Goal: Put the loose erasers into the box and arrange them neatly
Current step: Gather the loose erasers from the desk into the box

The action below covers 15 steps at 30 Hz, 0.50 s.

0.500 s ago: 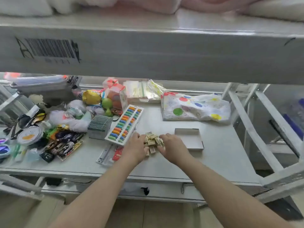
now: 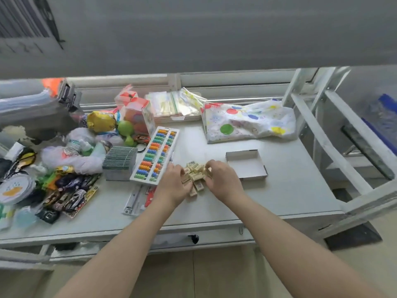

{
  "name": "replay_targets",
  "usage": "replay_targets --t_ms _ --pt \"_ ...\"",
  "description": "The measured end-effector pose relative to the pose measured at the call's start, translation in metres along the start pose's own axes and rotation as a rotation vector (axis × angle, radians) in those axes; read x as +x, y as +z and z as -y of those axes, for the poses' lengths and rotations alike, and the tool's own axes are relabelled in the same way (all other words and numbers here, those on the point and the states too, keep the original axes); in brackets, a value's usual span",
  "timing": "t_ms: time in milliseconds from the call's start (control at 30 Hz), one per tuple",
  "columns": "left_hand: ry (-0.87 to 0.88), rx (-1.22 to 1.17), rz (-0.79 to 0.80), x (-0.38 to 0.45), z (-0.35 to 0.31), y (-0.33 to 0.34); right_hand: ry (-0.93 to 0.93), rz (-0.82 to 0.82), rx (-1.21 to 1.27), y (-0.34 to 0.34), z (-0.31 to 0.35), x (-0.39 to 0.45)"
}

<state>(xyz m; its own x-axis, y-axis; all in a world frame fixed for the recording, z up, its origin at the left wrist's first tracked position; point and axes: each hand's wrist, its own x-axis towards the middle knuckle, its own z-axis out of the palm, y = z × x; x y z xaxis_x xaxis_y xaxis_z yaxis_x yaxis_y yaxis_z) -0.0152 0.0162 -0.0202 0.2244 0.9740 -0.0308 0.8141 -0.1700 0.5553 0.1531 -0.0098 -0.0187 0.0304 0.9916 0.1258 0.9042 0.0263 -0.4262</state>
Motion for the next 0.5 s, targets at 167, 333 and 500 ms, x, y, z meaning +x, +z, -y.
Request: replay_targets --t_ms 167,333,500 --pt "0.089 -0.002 -0.052 -0.009 0.005 0.002 0.179 -0.139 0.129 -0.024 -0.033 -0.009" --pt "0.143 -0.104 -0.152 -0.016 -0.008 0.008 0.343 -0.111 0.149 -0.043 -0.088 -0.017" --pt "0.212 -0.157 -0.151 -0.009 -0.051 0.022 0.328 -0.055 0.108 -0.045 -0.110 -0.012"
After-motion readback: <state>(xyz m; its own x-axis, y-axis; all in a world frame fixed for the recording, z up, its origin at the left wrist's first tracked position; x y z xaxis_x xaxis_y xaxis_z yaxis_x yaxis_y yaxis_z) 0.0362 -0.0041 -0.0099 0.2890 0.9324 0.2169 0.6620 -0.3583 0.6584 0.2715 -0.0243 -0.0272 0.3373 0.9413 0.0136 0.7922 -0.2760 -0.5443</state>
